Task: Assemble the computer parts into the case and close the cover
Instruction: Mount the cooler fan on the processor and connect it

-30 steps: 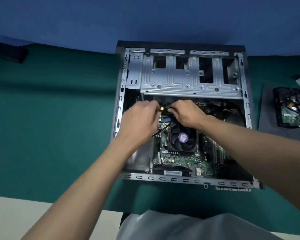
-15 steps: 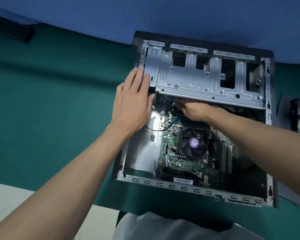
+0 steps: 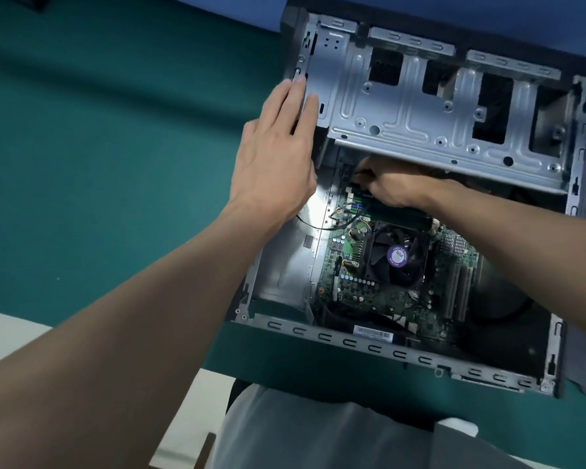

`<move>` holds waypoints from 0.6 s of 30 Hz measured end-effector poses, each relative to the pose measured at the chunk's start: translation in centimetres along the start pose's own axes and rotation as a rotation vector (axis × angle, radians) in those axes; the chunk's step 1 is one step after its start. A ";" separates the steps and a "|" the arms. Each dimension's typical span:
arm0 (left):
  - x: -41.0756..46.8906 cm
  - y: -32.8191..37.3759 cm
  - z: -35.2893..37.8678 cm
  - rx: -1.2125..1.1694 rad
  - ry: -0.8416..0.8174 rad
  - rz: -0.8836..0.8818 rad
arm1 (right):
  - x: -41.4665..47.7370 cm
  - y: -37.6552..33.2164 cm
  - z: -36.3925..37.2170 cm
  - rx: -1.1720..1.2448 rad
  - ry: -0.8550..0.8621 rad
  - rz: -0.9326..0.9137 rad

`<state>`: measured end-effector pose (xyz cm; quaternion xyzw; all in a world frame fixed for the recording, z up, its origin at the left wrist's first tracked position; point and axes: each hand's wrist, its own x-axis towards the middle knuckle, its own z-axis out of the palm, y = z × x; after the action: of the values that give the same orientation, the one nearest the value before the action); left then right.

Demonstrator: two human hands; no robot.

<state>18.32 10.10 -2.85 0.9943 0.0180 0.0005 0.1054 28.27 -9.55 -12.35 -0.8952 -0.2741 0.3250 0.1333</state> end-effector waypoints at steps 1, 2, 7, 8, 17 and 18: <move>0.0 0.0 0.0 -0.001 -0.002 -0.001 | 0.1 0.0 0.0 -0.015 0.006 0.000; 0.0 0.0 0.0 -0.002 -0.006 -0.002 | 0.2 0.1 0.2 -0.028 0.010 0.002; -0.1 0.1 0.1 0.005 -0.019 -0.006 | 0.8 -0.1 0.5 -0.077 0.017 -0.023; -0.1 0.1 0.1 0.005 -0.021 -0.006 | 0.9 -0.1 0.6 -0.065 0.012 -0.033; -0.1 0.0 0.0 0.005 -0.021 -0.006 | 0.7 -0.4 0.3 -0.106 0.021 -0.103; -0.1 0.0 0.0 0.003 -0.019 -0.005 | 0.7 -0.4 0.4 -0.115 0.024 -0.114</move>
<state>18.19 10.06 -2.87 0.9944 0.0194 -0.0091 0.1039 28.28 -8.82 -12.84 -0.8881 -0.3412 0.2900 0.1032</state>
